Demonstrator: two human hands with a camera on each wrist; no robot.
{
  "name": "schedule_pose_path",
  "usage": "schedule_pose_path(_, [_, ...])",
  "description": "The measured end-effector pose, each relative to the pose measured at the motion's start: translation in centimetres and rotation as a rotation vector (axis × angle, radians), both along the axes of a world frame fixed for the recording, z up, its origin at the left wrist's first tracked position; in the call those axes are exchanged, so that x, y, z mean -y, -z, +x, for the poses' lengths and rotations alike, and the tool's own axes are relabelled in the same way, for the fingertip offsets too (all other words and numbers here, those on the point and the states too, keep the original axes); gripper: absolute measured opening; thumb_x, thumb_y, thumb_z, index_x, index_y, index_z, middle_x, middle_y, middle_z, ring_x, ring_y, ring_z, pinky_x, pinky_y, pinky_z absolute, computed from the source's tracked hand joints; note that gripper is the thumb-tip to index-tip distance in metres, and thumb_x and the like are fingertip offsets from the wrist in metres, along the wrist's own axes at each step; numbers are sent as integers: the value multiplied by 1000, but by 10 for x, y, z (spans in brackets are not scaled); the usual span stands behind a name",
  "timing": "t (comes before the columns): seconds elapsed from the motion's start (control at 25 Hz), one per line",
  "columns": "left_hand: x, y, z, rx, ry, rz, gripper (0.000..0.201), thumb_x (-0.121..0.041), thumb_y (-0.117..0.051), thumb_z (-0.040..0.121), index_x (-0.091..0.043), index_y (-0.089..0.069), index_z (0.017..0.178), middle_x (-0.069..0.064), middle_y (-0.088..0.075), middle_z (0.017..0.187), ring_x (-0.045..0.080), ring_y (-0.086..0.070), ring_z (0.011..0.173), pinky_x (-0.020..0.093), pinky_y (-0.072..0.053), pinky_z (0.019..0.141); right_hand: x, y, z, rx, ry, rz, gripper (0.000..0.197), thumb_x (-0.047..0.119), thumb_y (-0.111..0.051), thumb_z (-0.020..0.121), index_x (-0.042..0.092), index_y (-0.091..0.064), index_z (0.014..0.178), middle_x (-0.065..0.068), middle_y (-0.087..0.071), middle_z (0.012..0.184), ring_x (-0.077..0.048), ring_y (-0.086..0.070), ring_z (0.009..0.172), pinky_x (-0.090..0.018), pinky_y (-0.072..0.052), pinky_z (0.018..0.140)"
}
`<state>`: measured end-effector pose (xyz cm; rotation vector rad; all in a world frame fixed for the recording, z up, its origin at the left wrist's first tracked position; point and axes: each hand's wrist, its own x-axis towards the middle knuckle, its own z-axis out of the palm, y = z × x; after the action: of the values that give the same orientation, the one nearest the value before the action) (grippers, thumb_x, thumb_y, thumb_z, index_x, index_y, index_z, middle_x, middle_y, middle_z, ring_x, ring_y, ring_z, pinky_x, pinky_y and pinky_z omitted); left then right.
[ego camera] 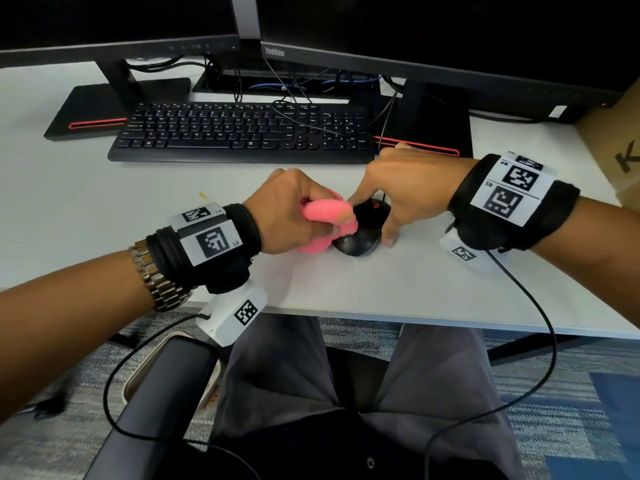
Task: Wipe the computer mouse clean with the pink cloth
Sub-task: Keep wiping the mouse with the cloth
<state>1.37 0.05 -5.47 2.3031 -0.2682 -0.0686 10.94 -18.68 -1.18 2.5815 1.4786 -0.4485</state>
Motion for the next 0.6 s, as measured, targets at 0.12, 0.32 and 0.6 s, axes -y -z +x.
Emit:
schedule_pose_path(0.12, [-4,0,8,16,-36,-5,14,-21,-77,77,-22,-81,90,-11,-78,92,7,-70,84,34,-57,88,0,0,-1,6,2,-14,73,47,-92,65,41,-68,133,23,-47,65,-10,-42,72,-35,-36,74])
schedule_pose_path(0.32, [-1,-1,6,14,7,57,15,-19,-73,75,-19,-80,88,-7,-78,89,18,-71,85,35,-58,80,1,2,3,2,4,-10,72,47,-93,64,42,-68,132,26,-48,66,-4,-43,68,-34,-33,74])
schedule_pose_path(0.6, [4,-1,-9,29,68,65,13,-17,-74,75,-24,-80,84,-6,-78,86,16,-72,86,31,-55,77,-1,4,2,-16,12,14,70,44,-95,60,44,-71,126,15,-79,97,4,-45,66,-33,-38,73])
